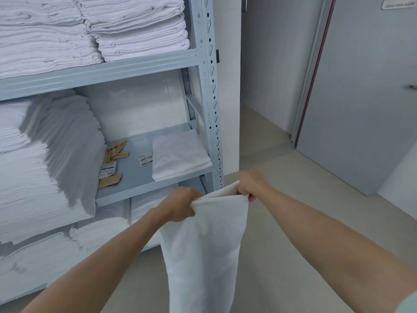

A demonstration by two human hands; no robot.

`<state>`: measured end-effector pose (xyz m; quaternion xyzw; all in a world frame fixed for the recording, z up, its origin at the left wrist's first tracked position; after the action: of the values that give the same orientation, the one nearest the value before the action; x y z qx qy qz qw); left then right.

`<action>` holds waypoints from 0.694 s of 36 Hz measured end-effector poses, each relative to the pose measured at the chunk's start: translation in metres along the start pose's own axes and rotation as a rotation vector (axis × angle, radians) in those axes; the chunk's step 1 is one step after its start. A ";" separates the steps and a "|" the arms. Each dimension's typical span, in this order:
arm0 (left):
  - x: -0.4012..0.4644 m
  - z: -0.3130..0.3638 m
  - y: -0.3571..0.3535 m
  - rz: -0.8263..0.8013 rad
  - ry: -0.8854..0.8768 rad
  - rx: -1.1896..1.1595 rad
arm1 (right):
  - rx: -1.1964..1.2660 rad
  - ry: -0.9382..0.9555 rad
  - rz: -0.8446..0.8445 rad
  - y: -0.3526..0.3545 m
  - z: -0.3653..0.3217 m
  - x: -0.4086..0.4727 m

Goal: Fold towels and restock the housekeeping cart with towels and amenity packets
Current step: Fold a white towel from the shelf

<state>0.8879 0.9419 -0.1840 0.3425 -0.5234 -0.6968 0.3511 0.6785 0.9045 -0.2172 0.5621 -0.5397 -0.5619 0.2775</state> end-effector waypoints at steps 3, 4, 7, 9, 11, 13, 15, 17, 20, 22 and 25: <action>-0.005 -0.010 -0.005 -0.016 0.054 0.008 | 0.025 0.004 -0.003 -0.007 0.017 0.004; -0.006 -0.013 -0.004 -0.016 0.072 0.009 | 0.009 0.006 -0.010 -0.007 0.020 0.004; -0.004 -0.019 0.006 0.010 0.093 0.037 | -0.065 0.039 0.062 0.007 0.021 0.003; -0.002 -0.022 0.011 0.010 0.105 0.054 | -0.148 0.084 0.064 0.016 0.012 0.001; -0.001 -0.022 0.011 -0.014 0.114 0.055 | -0.245 0.080 -0.007 0.021 0.009 -0.003; 0.000 -0.019 0.010 -0.024 0.117 0.043 | -0.366 0.072 -0.086 0.027 0.006 -0.012; 0.001 -0.014 0.011 -0.013 0.107 0.028 | -0.446 0.205 -0.092 0.033 -0.011 -0.021; 0.003 -0.008 0.014 -0.001 0.095 0.027 | -0.256 0.429 -0.135 0.028 -0.047 -0.040; 0.008 0.000 0.022 0.015 0.087 0.010 | -0.038 0.638 -0.224 0.006 -0.103 -0.080; 0.010 0.002 0.027 0.012 0.087 0.008 | -0.137 0.641 -0.123 -0.013 -0.121 -0.087; 0.006 -0.011 0.032 0.041 0.117 0.021 | -0.183 0.603 0.154 -0.015 -0.129 -0.082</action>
<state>0.8986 0.9244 -0.1559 0.3753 -0.5162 -0.6628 0.3916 0.8210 0.9459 -0.1758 0.6335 -0.4213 -0.3938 0.5159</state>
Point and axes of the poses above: each hand's wrist, its own x-axis towards the middle knuckle, its own y-axis out of the back of the hand, z = x × y, the point moved 9 cm from there along x, towards the middle knuckle
